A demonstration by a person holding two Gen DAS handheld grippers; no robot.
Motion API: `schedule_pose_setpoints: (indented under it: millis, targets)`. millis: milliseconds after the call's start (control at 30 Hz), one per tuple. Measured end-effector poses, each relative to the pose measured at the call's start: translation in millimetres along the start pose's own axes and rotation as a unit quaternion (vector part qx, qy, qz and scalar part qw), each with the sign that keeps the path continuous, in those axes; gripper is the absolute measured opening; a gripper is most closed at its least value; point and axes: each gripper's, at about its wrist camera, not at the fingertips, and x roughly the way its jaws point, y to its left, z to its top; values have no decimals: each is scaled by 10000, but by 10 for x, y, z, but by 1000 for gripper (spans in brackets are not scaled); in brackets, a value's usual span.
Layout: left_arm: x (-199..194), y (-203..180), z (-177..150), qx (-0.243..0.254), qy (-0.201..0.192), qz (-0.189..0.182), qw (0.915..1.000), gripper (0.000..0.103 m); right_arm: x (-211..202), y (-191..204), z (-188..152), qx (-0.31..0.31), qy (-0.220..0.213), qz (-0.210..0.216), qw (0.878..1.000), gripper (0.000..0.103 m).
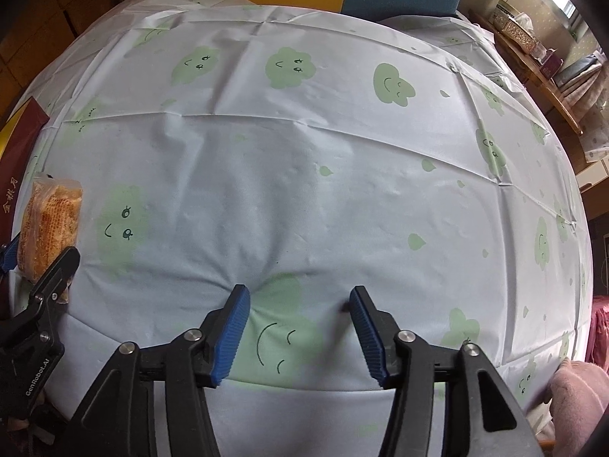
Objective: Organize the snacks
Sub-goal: 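Carry the orange snack bag over the gold box and release it with the left gripper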
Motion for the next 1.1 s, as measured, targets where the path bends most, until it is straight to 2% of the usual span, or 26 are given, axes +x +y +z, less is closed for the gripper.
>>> schedule_pose_setpoints:
  millis: [233, 1100]
  targets:
    - [-103, 52, -17, -146, 88, -22, 9999, 60, -4, 2, -3, 50, 13, 45, 10000, 60]
    - [-746, 497, 57, -738, -211, -99, 9970, 60, -1, -41, -10, 23, -20, -8, 10000, 62]
